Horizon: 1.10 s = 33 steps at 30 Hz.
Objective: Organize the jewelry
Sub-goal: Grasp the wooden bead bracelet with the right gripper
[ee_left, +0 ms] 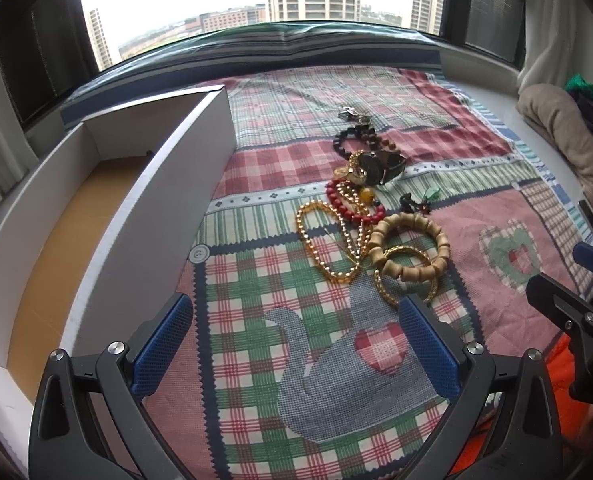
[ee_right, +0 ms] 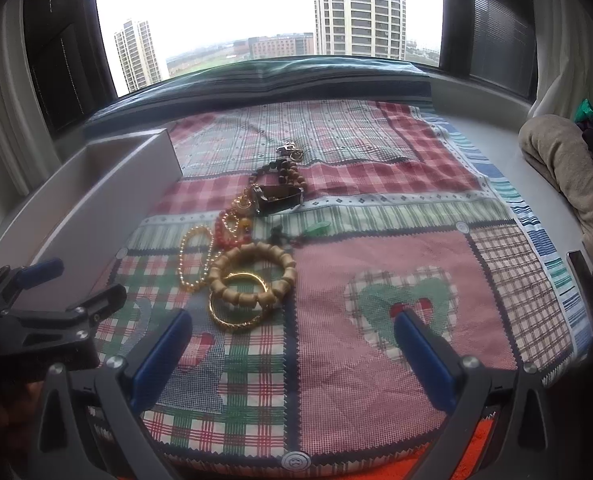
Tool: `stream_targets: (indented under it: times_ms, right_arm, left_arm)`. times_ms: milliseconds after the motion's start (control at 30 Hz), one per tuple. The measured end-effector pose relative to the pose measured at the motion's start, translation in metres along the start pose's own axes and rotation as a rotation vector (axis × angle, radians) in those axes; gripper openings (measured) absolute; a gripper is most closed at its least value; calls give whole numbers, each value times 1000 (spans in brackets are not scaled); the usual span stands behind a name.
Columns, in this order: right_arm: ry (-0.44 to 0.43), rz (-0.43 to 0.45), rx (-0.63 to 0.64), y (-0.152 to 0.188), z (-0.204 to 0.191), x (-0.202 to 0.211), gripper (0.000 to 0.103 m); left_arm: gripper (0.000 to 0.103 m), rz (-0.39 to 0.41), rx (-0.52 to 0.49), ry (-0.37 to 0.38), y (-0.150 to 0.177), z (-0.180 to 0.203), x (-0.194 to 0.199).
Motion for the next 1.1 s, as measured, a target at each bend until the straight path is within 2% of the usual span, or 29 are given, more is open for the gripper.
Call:
stream_targets:
  times_ms: [167, 300, 467, 533, 600, 667, 800, 933, 1033, 1067, 1100]
  right_arm:
    - [-27, -11, 0, -2, -2, -9, 103]
    - [-80, -23, 37, -4, -9, -17, 103]
    - [-120, -36, 73, -4, -15, -28, 100]
    - [-181, -54, 106, -2, -25, -39, 94]
    - [-263, -89, 153, 1, -37, -56, 67]
    - [-311, -138, 205, 5, -49, -74, 57]
    - [-366, -178, 333, 6, -75, -95, 46]
    - [-350, -245, 421, 11, -85, -120, 41]
    - [-393, -290, 389, 13, -82, -131, 30]
    - [-409, -290, 365, 11, -80, -129, 14]
    - [-420, -283, 344, 8, -77, -126, 15]
  left_arm:
    - [102, 17, 14, -15, -5, -6, 1]
    - [102, 25, 43, -17, -7, -14, 2]
    - [102, 1, 70, -24, -3, -22, -6]
    - [102, -19, 85, -18, 1, -24, -11]
    - [102, -42, 90, -14, 6, -25, -14]
    - [102, -56, 89, -13, 9, -24, -16]
    - [102, -62, 80, -8, 10, -21, -17]
    - [102, -73, 74, 14, 9, -16, -19]
    - [102, -87, 71, 30, 11, -13, -21]
    - [102, -93, 70, 33, 12, -13, -21]
    - [102, -101, 69, 36, 14, -12, -23]
Point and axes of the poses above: each gripper's, at about its wrist camera, not at the fingertips, and x roughly against the way its jaws point, z to its right, y to its underside, the point moved 8 cm from there along -x, roughly the way its jaws point, and after that the axes turned 1 degree about z, right-handed, at the moved point
